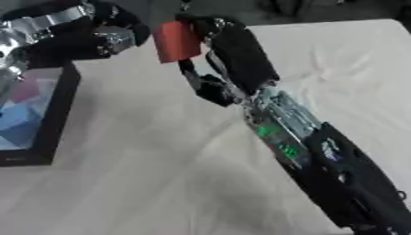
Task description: Pick up the objects with one hand, pass them to the other hand, and then place them into the box on the other side of the table.
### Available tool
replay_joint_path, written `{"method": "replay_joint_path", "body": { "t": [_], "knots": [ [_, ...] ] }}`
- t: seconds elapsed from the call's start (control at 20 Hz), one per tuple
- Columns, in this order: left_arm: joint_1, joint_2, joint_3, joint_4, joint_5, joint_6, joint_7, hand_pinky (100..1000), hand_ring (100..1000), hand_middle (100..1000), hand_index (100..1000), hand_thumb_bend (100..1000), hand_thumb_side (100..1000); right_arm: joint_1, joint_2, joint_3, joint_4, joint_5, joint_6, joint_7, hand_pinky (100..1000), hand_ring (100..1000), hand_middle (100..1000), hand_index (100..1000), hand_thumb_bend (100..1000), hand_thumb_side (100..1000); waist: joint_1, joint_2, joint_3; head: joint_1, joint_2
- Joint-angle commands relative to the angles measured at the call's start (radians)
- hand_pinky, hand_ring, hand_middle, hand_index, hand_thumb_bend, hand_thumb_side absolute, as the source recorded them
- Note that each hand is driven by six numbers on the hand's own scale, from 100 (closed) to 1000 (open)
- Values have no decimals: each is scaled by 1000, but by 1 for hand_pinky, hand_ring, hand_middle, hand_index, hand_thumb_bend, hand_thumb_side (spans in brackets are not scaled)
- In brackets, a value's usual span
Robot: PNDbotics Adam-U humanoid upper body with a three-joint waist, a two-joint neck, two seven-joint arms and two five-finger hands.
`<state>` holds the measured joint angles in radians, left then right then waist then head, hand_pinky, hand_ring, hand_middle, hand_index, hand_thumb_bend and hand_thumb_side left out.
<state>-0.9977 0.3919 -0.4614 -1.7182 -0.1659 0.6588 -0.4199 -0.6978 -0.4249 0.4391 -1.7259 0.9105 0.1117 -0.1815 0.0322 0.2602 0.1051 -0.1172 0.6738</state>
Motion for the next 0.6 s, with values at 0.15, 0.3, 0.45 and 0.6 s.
{"method": "replay_joint_path", "body": {
  "t": [0.15,0.3,0.45,0.6],
  "knots": [
    [-37,-13,-37,-21,9,67,2,785,1000,918,859,290,656,-22,19,-5,29,15,0,-50,718,642,482,607,150,100,14,-48,3,-2,-4],
    [-48,-14,-54,-15,-4,100,15,802,1000,928,870,304,620,-21,40,-4,74,19,-12,-125,715,641,482,608,166,100,16,-56,6,-3,10],
    [-59,-16,-67,-27,-33,126,45,838,1000,949,892,336,567,-22,56,1,112,24,-32,-194,711,634,478,603,168,100,15,-61,10,-1,18],
    [-60,-18,-74,-51,-61,147,85,860,1000,961,898,373,509,-21,63,4,127,22,-50,-236,709,630,475,600,166,100,12,-62,10,0,20]
  ]
}}
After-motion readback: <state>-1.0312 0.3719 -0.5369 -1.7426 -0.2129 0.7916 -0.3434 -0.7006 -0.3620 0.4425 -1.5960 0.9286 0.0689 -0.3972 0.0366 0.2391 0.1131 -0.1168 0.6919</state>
